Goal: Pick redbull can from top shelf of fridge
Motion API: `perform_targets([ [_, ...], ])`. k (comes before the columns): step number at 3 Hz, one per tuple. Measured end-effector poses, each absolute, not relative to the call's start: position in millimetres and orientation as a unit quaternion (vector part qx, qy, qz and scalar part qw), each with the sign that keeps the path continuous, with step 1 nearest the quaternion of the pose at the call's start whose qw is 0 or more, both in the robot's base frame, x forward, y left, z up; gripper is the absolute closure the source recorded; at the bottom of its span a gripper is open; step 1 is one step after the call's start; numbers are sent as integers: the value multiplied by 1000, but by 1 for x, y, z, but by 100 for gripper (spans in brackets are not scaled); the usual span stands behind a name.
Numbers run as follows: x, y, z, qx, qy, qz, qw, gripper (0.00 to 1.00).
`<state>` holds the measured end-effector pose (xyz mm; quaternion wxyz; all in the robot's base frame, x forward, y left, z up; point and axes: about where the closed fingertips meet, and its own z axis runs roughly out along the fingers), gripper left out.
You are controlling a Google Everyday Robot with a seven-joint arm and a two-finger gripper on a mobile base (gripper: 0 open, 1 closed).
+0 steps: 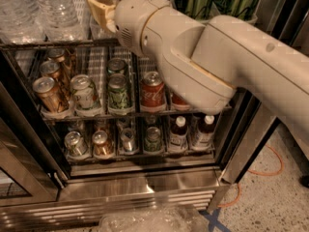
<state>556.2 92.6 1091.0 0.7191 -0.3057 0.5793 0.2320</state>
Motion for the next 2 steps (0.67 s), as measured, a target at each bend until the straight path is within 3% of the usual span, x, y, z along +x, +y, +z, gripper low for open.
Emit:
perform_targets([
  [2,522,91,1093,-323,565,241,720,100],
])
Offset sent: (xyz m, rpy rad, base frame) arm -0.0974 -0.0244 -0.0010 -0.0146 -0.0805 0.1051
